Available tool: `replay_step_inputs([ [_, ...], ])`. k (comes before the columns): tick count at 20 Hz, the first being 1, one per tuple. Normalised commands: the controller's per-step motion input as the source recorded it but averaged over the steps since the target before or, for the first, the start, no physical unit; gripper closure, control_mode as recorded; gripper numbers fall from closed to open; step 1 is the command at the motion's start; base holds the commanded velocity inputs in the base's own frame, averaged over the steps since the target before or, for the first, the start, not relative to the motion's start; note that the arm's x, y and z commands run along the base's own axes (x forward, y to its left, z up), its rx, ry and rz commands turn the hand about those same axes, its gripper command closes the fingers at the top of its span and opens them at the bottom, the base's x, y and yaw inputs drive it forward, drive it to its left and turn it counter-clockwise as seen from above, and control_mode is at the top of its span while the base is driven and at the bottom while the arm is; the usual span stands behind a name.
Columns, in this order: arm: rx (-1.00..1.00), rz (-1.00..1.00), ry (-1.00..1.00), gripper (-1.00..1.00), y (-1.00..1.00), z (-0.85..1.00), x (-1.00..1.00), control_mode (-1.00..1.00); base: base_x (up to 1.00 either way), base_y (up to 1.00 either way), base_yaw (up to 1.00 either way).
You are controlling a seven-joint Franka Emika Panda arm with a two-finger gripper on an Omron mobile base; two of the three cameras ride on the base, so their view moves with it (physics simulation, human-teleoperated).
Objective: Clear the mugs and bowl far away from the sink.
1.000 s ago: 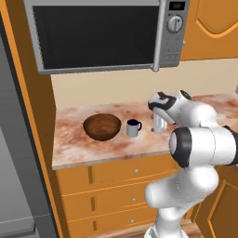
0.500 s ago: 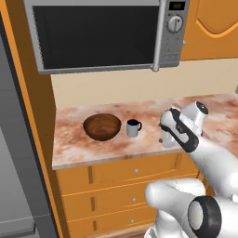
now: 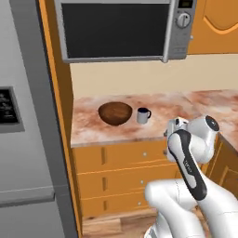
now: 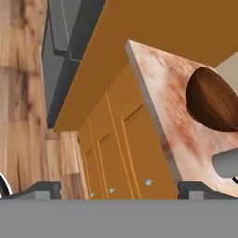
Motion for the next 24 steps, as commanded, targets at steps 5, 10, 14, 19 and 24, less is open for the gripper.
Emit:
replay_step_inputs([
  [5, 0.00, 0.00, 0.00, -1.00, 0.00, 0.00, 0.00, 1.00, -0.81, 0.44, 0.72],
  [10, 0.00, 0.00, 0.00, -1.00, 0.00, 0.00, 0.00, 1.00, -0.68, 0.52, 0.86],
  [14, 0.00, 0.00, 0.00, -1.00, 0.00, 0.00, 0.00, 1.00, -0.63, 0.60, 0.85],
  [19, 0.00, 0.00, 0.00, -1.00, 0.00, 0.00, 0.00, 1.00, -0.52, 0.73, 0.79],
  [24, 0.00, 0.00, 0.00, -1.00, 0.00, 0.00, 0.00, 1.00, -0.17, 0.76, 0.72],
])
